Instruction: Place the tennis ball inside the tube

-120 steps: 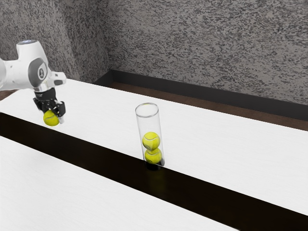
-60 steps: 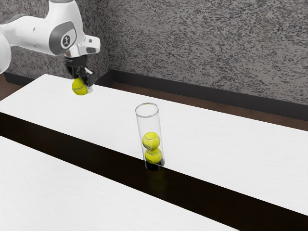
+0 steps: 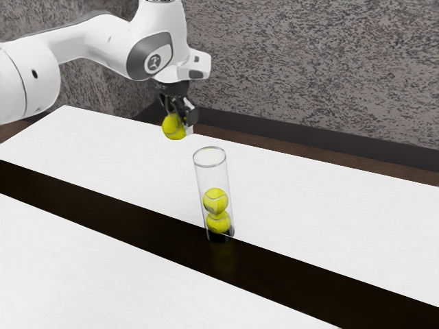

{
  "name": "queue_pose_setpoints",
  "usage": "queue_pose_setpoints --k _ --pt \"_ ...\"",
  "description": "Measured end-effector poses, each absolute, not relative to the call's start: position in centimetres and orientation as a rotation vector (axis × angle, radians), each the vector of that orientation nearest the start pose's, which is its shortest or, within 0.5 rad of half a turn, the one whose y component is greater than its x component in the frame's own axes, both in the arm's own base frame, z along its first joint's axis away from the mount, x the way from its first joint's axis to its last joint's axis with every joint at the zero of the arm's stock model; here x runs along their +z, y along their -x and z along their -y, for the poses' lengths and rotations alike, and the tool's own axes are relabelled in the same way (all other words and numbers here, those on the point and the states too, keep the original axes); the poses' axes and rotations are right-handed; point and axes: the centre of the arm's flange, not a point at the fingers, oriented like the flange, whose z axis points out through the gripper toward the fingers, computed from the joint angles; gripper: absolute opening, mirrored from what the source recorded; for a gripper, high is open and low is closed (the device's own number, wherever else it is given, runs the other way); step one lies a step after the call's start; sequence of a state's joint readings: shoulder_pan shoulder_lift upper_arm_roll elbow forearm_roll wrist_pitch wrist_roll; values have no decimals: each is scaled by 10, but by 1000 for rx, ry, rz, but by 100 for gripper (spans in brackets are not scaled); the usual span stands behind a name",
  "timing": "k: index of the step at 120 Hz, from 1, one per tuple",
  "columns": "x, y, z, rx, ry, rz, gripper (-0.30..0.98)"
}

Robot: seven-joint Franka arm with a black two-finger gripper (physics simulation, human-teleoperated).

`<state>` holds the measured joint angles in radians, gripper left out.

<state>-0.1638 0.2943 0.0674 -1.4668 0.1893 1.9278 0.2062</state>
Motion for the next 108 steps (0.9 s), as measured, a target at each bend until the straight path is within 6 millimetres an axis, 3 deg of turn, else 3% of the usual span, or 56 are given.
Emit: queue_pose_setpoints --k 14,34,49,59,74,77,81,90,100,104,108 --pt "524 -668 90 -229 2868 -584 12" --pt "531 -666 134 -266 2831 -669 2" --pt "531 -663 156 -276 2809 -703 -8" --pt "531 -660 170 -275 2806 -731 4" --pt "532 -657 172 -263 2825 -736 31" --pt "534 -657 161 -249 2849 -704 35" --pt "538 -659 131 -223 2895 -625 40" --pt "556 -656 23 -176 2980 -363 48" --pt "604 -607 -102 -160 3003 -41 55" --pt "613 -588 -130 -140 3003 39 57" --pt "617 -577 -141 -117 3001 72 59"
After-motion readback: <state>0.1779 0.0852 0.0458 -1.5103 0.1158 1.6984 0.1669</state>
